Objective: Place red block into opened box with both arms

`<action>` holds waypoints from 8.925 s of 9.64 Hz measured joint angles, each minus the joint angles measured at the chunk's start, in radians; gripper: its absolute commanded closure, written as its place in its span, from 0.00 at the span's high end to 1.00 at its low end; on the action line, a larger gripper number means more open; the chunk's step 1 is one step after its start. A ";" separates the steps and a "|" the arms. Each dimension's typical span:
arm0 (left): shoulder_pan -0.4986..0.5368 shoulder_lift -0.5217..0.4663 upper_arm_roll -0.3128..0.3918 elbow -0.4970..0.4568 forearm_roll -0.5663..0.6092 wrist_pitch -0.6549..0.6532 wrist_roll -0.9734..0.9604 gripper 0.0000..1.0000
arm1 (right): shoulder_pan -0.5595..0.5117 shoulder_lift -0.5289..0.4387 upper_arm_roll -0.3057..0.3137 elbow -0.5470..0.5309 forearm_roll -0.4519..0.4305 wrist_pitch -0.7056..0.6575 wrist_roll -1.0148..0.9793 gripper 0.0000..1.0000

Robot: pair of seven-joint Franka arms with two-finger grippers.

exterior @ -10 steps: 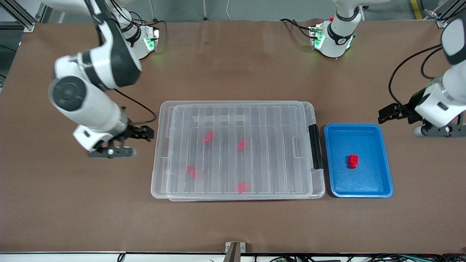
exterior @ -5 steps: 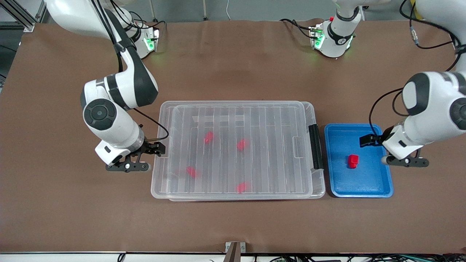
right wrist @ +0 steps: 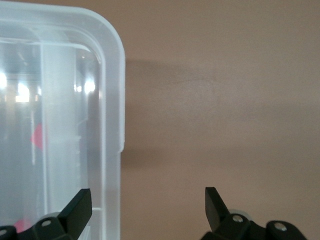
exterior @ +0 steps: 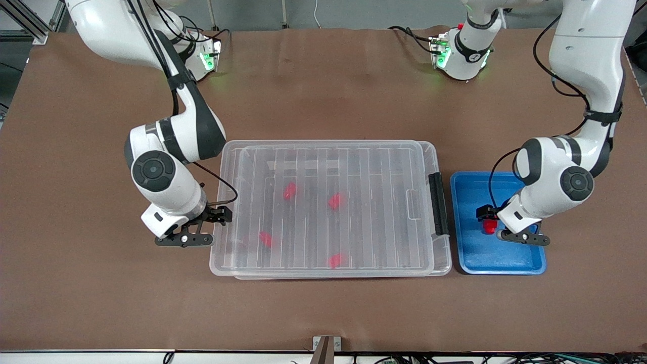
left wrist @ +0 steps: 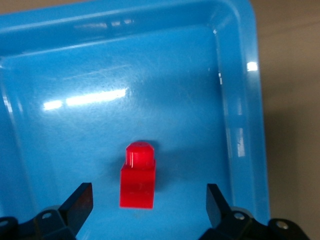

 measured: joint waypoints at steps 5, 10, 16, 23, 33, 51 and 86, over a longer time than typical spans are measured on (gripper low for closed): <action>0.003 0.045 0.004 -0.006 -0.001 0.028 -0.001 0.83 | -0.009 0.011 -0.001 -0.026 -0.044 0.030 -0.007 1.00; 0.013 0.052 0.005 -0.013 -0.001 0.030 0.000 0.00 | -0.126 0.004 -0.011 -0.027 -0.052 -0.006 -0.223 1.00; 0.014 -0.134 0.001 0.014 -0.001 -0.075 0.003 0.00 | -0.220 -0.025 -0.012 -0.026 -0.055 -0.037 -0.403 1.00; -0.016 -0.294 -0.321 0.005 0.002 -0.158 -0.370 0.00 | -0.236 -0.150 -0.012 0.058 0.009 -0.188 -0.202 1.00; -0.072 0.251 -0.468 0.294 0.333 -0.140 -0.670 0.06 | -0.310 -0.518 -0.132 -0.045 0.126 -0.474 -0.295 1.00; -0.067 -0.362 -0.124 0.342 0.041 -0.614 -0.357 0.97 | -0.364 -0.460 -0.122 -0.064 0.126 -0.424 -0.419 0.10; 0.003 -0.550 -0.070 0.291 -0.011 -0.805 -0.247 1.00 | -0.165 -0.199 -0.057 -0.092 0.163 -0.136 -0.234 1.00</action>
